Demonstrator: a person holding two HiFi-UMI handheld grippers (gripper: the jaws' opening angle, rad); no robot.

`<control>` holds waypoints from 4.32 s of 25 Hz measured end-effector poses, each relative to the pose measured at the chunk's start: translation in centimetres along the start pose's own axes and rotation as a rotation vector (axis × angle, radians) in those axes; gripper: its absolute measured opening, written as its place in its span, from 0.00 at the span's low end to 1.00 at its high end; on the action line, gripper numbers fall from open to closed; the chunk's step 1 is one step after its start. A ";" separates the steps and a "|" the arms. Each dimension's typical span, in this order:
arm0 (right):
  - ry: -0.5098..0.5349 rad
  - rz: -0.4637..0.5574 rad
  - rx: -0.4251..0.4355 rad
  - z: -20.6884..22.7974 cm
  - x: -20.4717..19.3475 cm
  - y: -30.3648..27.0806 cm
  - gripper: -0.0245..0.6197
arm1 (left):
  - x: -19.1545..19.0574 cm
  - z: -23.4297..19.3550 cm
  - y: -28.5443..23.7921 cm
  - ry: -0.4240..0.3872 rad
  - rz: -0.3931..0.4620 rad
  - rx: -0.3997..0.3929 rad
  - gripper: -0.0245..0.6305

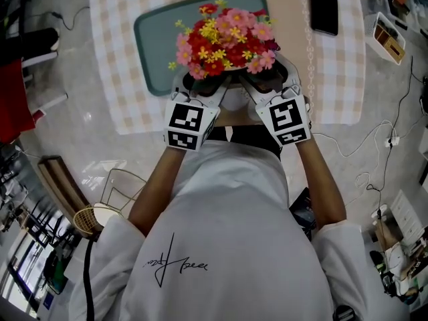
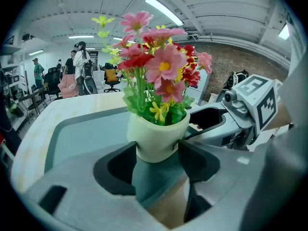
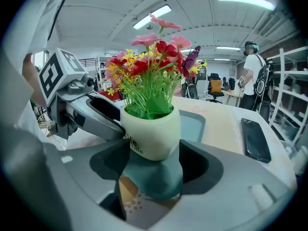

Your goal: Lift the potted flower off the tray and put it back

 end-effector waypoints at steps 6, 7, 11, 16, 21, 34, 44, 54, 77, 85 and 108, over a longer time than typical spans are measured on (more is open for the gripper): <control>0.003 0.010 0.004 -0.2 0.7 0.6 0.53 | 0.6 0.0 0.7 0.007 0.017 -0.001 0.41; 0.004 0.012 0.004 -0.1 0.8 0.6 0.53 | 0.6 0.0 0.7 0.009 0.019 -0.002 0.41; 0.007 0.022 0.003 -0.2 1.2 1.0 0.52 | 0.7 0.1 1.0 0.013 0.027 -0.006 0.41; 0.016 0.036 0.007 -0.6 1.9 1.7 0.51 | 1.0 0.5 1.5 0.014 0.040 -0.007 0.40; 0.007 0.030 0.026 -0.9 2.2 2.0 0.48 | 1.0 0.7 2.0 0.011 0.048 -0.004 0.40; -0.019 0.047 0.078 -2.5 3.9 3.2 0.30 | 2.0 1.6 4.2 -0.001 0.085 -0.020 0.34; 0.012 0.087 0.082 -3.3 6.0 5.0 0.24 | 3.8 2.2 6.4 0.014 0.144 -0.032 0.33; 0.012 0.170 0.064 -3.9 8.4 6.8 0.13 | 6.2 3.1 8.2 0.088 0.208 -0.063 0.30; 0.024 0.330 0.060 -4.8 13.9 10.3 0.05 | 11.5 3.9 11.5 0.081 0.359 -0.063 0.17; 0.081 0.352 0.091 -5.6 16.0 10.8 0.05 | 13.1 4.3 12.2 0.086 0.419 -0.078 0.06; 0.087 0.307 0.178 -5.1 17.5 11.5 0.04 | 14.6 4.6 13.6 0.022 0.426 -0.218 0.04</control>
Point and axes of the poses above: the fingertips, and each gripper's own axes: y backward along the fingers, z to its right, x out of its top, the point moved 4 cm from there along y, backward along the fingers, and after that the axes turned 8 degrees about x, right-handed, at the moved point
